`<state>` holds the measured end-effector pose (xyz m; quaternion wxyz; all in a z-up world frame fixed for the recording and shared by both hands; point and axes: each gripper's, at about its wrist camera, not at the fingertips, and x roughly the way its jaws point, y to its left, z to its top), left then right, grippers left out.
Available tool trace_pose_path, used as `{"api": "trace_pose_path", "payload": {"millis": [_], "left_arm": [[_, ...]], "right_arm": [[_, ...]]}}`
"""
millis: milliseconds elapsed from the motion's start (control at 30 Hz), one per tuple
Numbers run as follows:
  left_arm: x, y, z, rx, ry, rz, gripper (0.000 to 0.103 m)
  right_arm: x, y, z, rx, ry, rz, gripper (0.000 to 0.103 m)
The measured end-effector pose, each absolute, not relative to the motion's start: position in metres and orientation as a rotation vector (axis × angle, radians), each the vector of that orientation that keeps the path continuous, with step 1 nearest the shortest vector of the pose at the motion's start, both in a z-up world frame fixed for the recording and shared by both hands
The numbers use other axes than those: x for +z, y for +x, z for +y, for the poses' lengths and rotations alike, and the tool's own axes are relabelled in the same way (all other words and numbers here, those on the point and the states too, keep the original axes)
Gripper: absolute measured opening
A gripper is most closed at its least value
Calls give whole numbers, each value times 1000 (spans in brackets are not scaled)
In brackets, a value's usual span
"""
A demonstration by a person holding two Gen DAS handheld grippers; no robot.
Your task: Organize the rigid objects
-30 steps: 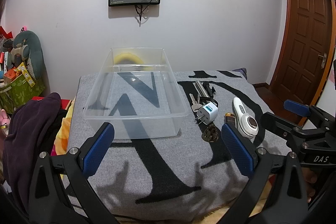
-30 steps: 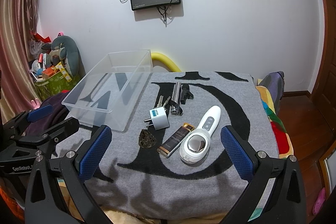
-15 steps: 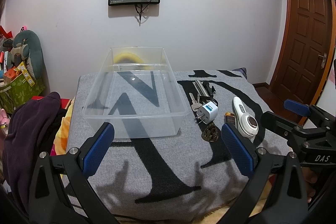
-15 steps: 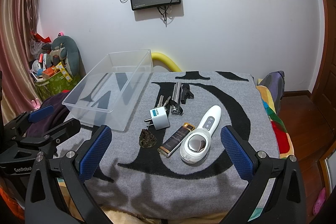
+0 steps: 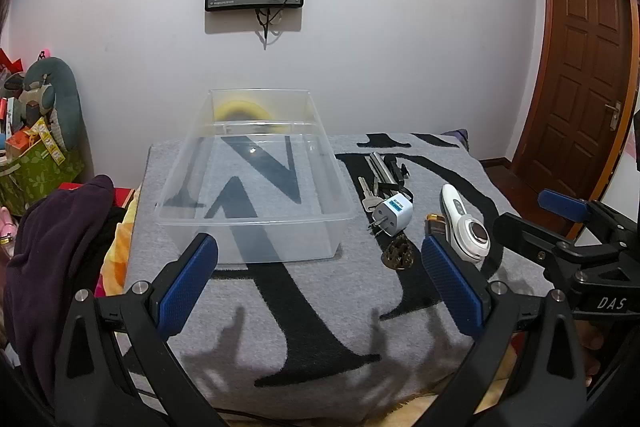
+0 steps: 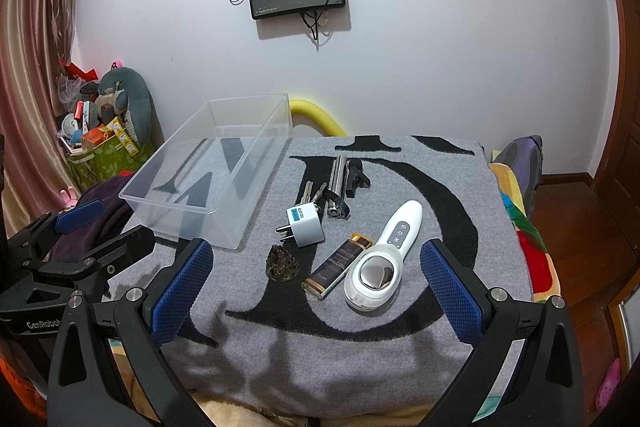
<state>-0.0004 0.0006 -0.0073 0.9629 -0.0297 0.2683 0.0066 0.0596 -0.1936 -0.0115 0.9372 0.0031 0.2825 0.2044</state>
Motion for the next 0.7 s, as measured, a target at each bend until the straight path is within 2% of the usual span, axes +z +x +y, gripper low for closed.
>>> {"api": "trace_pose_path", "payload": {"millis": [700], "left_arm": [[6,30,26,10,-64,599,103]], "right_arm": [[-11,72,-187,392,-4,615,103]]}}
